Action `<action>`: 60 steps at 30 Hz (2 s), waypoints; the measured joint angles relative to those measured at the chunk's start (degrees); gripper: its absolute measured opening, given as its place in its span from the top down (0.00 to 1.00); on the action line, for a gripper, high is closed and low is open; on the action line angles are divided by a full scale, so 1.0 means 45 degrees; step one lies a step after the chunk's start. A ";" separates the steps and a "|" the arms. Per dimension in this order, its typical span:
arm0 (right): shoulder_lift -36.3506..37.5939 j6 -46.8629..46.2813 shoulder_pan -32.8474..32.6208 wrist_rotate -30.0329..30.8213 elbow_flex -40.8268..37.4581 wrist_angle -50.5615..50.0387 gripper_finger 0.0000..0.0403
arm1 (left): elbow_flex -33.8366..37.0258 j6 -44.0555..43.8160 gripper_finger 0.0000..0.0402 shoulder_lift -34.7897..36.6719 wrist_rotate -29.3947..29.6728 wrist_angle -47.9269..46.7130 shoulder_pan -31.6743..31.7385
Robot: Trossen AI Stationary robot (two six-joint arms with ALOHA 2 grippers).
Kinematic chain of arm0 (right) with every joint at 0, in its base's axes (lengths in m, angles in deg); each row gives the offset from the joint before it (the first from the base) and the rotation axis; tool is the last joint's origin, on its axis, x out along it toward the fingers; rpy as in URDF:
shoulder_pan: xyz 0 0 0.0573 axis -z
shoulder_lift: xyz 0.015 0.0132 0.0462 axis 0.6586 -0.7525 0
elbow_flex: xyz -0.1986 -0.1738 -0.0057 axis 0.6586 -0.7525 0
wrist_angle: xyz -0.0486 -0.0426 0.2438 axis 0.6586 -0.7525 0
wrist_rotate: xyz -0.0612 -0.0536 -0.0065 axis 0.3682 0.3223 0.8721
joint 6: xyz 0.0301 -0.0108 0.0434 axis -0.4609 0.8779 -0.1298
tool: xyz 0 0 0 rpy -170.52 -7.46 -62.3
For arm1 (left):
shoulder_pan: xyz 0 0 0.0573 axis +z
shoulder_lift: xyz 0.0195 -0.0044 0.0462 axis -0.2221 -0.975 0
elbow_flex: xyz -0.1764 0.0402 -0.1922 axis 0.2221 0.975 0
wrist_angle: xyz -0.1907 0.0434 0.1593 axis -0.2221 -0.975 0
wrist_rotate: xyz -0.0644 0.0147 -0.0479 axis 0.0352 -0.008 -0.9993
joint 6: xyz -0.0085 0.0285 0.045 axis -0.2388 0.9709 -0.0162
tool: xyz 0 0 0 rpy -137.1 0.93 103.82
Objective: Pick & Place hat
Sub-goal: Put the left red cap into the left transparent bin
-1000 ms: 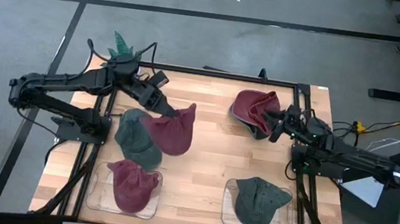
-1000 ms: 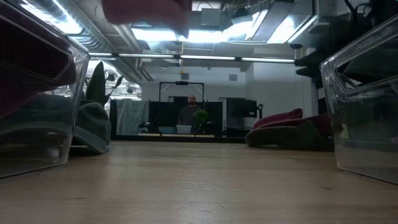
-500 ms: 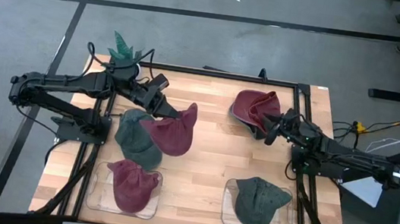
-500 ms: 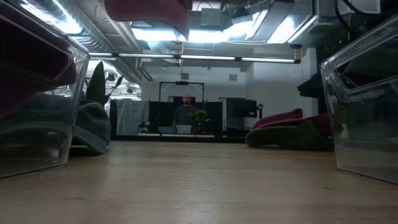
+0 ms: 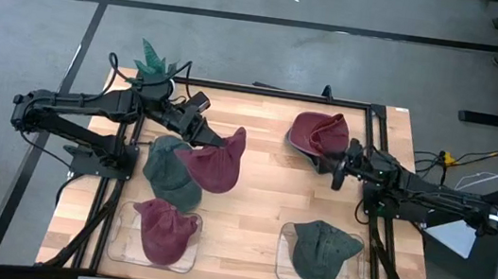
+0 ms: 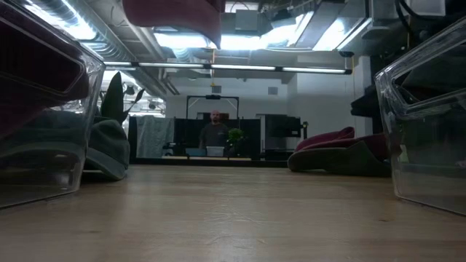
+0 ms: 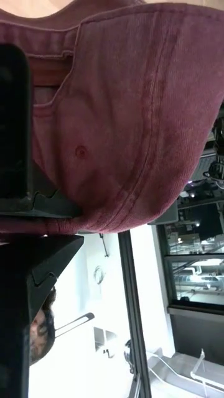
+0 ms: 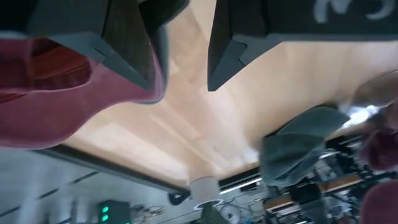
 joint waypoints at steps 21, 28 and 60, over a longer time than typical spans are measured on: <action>0.0000 -0.0363 0.0000 -0.0475 0.0010 -0.0090 0.63 | 0.0000 -0.0631 0.92 0.0000 -0.5668 0.3488 -0.0019; 0.0000 -0.0372 0.0000 -0.0476 0.0010 -0.0090 0.63 | 0.0000 -0.0595 0.92 0.0000 -0.6538 0.4115 -0.0509; -0.0005 -0.0351 0.0000 -0.0472 0.0010 -0.0093 0.64 | 0.0000 0.1931 0.92 -0.0001 0.0016 0.0073 -0.6728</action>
